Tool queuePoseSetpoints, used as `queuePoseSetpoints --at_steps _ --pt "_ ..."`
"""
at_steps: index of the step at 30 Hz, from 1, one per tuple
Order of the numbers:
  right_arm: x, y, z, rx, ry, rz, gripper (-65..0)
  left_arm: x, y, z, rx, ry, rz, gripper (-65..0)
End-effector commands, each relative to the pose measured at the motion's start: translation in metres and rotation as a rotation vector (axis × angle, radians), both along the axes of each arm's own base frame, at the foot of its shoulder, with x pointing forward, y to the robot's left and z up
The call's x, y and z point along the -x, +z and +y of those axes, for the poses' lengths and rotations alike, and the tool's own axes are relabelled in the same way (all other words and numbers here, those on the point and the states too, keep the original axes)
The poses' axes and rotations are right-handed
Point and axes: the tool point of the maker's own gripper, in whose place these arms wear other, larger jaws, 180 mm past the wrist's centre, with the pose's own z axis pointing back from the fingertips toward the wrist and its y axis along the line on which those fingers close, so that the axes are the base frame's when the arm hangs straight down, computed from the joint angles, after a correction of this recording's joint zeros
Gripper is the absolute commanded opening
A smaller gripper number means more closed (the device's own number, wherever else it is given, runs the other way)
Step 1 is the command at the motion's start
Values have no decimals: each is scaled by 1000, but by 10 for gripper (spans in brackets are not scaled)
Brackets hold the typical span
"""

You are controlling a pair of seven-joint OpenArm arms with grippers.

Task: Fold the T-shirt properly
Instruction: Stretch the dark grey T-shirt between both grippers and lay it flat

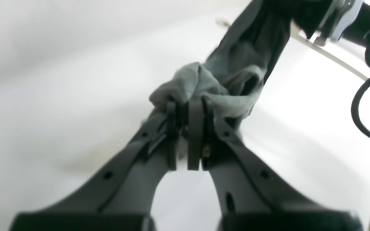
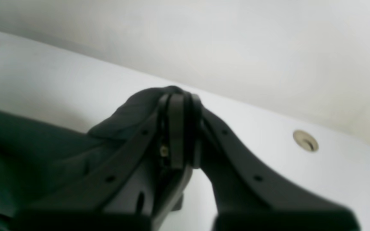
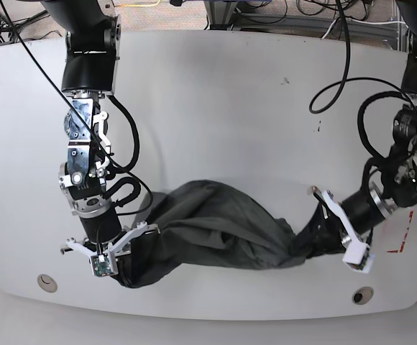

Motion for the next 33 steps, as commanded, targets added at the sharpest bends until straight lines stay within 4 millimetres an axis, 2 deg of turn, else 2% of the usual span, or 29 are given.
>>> queuePoseSetpoints --at_steps 1,5,11,15,17,19,22,26,27,33 --pt "-13 50 3 -1 17 -130 -621 -16 50 17 28 31 -111 -650" --pt "-26 81 5 29 31 -187 -621 -29 98 35 43 53 -189 -650" --pt "-39 116 6 86 46 -245 -621 -39 162 59 26 92 -293 -650" --pt "-46 123 -4 104 30 -248 -621 -42 205 83 8 147 -372 -650" --pt "-47 119 -9 109 23 -236 -621 -43 209 91 3 167 -374 -650" --pt "-47 115 -9 110 22 -229 -621 -44 208 94 -3 173 -369 -650" --pt "-44 98 -9 113 23 -195 -621 -41 203 88 -14 157 -363 -650" --pt "-29 76 -3 110 38 -167 -621 -39 162 80 -39 133 -272 -650" --pt "-25 66 -2 111 40 -147 -621 -39 153 79 -43 131 -254 -650" --pt "4 0 3 155 42 -25 -621 -30 72 63 -25 96 -76 -650"
